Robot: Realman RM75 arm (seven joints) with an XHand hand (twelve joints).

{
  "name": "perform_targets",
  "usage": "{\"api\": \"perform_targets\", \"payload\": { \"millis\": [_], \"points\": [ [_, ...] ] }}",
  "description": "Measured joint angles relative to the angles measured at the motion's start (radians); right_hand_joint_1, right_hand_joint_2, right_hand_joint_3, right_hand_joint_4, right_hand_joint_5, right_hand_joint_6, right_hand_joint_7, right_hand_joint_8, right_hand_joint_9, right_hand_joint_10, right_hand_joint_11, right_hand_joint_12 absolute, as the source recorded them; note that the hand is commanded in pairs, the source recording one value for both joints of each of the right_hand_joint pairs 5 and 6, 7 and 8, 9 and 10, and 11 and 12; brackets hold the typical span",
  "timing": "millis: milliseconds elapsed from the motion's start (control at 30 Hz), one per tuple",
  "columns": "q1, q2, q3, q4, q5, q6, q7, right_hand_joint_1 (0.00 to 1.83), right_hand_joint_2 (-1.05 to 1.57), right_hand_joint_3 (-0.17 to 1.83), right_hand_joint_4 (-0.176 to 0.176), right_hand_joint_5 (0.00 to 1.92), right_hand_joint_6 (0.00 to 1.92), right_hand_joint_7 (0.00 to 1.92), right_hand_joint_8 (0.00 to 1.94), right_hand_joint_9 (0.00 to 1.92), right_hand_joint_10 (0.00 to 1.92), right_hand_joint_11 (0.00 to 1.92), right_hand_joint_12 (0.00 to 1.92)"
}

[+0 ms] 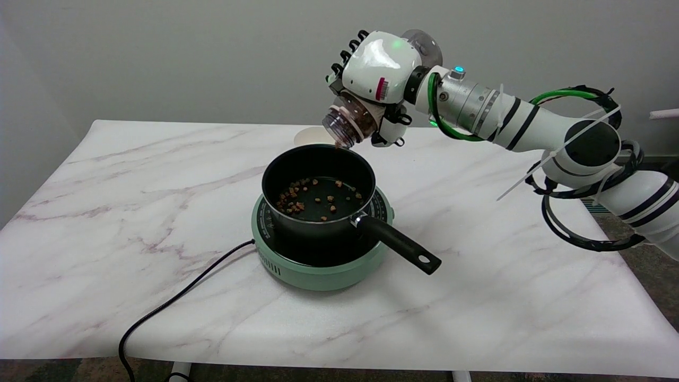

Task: Pour the contents of the bottle into the soup pot.

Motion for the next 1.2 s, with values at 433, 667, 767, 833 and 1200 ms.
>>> {"api": "perform_targets", "payload": {
  "millis": [433, 667, 767, 833, 1200],
  "points": [
    [0.022, 0.000, -0.006, 0.004, -0.079, 0.012, 0.038, 1.27, 1.43, 0.64, 0.000, 1.92, 1.92, 1.92, 1.92, 1.45, 1.45, 1.25, 1.25],
    [0.032, 0.003, -0.020, 0.004, -0.105, 0.012, 0.050, 1.28, 1.42, 0.64, 0.000, 1.92, 1.92, 1.92, 1.92, 1.45, 1.45, 1.24, 1.24],
    [0.038, 0.004, -0.024, 0.004, -0.123, 0.015, 0.054, 1.27, 1.42, 0.66, 0.000, 1.92, 1.92, 1.92, 1.92, 1.44, 1.44, 1.24, 1.24],
    [0.041, 0.005, -0.027, 0.004, -0.131, 0.015, 0.057, 1.27, 1.41, 0.66, 0.000, 1.92, 1.92, 1.92, 1.92, 1.44, 1.44, 1.24, 1.24],
    [0.054, 0.014, -0.053, 0.002, -0.175, 0.020, 0.071, 1.27, 1.40, 0.68, 0.000, 1.92, 1.92, 1.92, 1.92, 1.43, 1.43, 1.24, 1.24]
  ]
}}
